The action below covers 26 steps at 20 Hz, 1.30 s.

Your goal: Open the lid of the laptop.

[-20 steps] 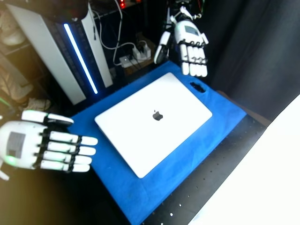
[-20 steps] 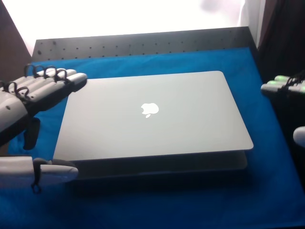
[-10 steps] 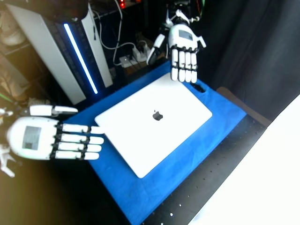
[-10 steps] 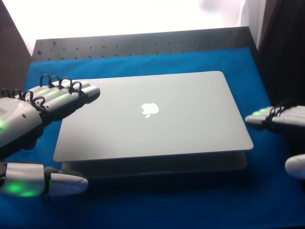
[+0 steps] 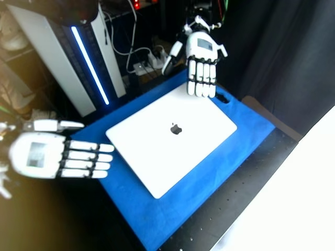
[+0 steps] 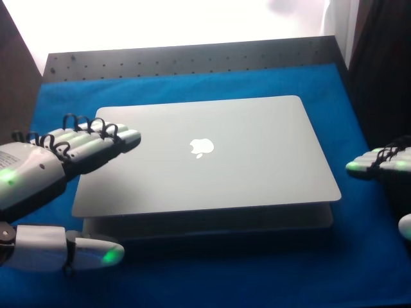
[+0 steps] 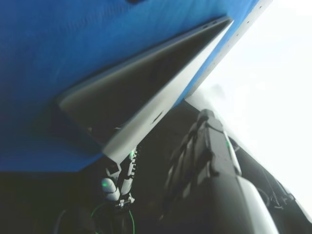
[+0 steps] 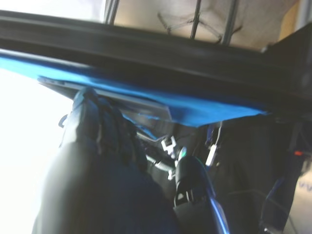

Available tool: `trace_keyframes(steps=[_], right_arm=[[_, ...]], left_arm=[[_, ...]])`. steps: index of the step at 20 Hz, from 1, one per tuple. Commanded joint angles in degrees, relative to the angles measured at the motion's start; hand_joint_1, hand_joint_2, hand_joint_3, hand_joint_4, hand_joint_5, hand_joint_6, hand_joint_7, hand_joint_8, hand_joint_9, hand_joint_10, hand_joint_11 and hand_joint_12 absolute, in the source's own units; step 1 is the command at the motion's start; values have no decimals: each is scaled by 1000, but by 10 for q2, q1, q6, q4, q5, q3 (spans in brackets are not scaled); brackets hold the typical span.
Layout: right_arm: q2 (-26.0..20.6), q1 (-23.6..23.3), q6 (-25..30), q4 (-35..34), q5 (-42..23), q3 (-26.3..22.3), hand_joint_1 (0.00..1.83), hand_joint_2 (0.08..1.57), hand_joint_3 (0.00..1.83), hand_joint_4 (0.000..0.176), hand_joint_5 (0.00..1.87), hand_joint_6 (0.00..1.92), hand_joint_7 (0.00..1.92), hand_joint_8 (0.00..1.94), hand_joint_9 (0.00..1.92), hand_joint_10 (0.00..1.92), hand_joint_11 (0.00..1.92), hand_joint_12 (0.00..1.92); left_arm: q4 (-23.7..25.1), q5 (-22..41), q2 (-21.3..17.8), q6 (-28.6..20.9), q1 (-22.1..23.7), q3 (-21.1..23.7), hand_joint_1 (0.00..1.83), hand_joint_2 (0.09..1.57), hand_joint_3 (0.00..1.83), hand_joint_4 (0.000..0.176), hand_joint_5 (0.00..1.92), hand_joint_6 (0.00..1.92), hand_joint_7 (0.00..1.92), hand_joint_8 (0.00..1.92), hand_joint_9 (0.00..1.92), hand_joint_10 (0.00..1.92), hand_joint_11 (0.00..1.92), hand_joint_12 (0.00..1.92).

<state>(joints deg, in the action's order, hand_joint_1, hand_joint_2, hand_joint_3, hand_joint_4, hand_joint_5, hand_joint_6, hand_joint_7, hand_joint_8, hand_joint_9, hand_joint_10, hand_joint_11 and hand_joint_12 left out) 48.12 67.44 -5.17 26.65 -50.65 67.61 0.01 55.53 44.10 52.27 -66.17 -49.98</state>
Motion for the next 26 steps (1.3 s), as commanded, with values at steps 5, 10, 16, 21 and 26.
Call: trace_keyframes(steps=[5,10,16,21,26], right_arm=[[0,-65,-1,59,0,-1,0,1376,3,0,0,0,0,0,0,0,0,0],[9,-104,-1,129,36,-5,0,1363,0,0,0,0,0,0,0,0,0,0],[13,-104,-1,146,51,-7,0,1367,0,0,0,0,0,0,0,0,0,0],[15,-106,-1,155,53,-6,0,1369,1,0,0,0,0,0,0,0,0,0],[26,-132,-1,179,53,-7,0,1379,4,0,0,0,0,0,0,0,0,0]], left_arm=[[-4,64,2,-4,8,-5,433,1009,4,0,0,0,0,0,0,0,0,0],[-5,66,2,-4,11,-8,424,1010,2,0,0,0,0,0,0,0,0,0],[-9,67,3,-5,12,-7,426,1013,2,0,0,0,0,0,0,0,0,0],[-12,66,8,-5,12,-8,417,1013,1,0,0,0,0,0,0,0,0,0],[-14,66,10,-5,12,-8,424,1007,0,0,0,0,0,0,0,0,0,0]])
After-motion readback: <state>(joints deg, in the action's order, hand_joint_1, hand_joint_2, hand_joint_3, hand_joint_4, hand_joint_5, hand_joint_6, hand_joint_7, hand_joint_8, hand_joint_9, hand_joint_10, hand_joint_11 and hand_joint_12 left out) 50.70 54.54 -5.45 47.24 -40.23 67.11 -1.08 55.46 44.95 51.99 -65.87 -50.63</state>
